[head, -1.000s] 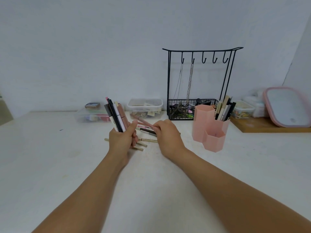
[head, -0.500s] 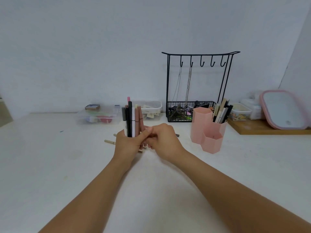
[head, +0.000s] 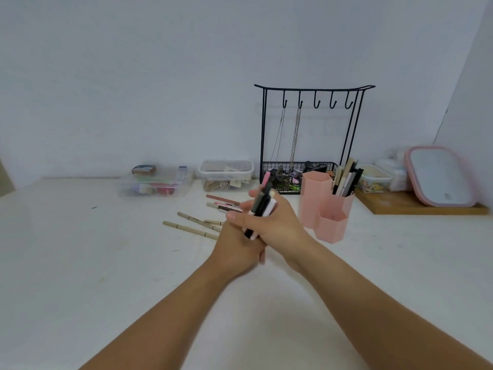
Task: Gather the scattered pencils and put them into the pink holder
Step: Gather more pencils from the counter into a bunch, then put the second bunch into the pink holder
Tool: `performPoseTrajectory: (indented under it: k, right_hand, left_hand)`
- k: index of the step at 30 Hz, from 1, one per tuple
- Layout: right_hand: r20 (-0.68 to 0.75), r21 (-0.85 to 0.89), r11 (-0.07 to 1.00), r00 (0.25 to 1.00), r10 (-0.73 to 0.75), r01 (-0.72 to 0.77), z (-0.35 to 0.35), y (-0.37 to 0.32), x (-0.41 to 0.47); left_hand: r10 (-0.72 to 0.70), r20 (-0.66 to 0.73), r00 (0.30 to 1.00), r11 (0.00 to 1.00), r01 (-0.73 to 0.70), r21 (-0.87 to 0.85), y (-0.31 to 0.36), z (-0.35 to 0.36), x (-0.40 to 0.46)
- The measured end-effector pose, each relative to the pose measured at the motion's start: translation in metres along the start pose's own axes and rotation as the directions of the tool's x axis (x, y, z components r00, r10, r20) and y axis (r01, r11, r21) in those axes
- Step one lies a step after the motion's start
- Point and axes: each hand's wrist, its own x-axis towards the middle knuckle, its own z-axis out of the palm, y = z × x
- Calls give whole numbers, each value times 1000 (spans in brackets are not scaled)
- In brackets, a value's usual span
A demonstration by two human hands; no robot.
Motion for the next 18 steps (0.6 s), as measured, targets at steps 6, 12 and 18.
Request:
performPoseTrajectory:
  k: [6,12,18]
  right_hand:
    - [-325,-17,997,942,-82,81,15,19,4]
    - [-363,134,983,929,-67,123,7,9,4]
    - [-384,121,982,919,-91,148,-15,-3,-1]
  left_hand:
    - [-42,101,994,989,27,145,-11,1,5]
    - [-143,57,988,986,138,90,-7,-1,6]
    - [-122,171,978,992,115,47,-11,-1,2]
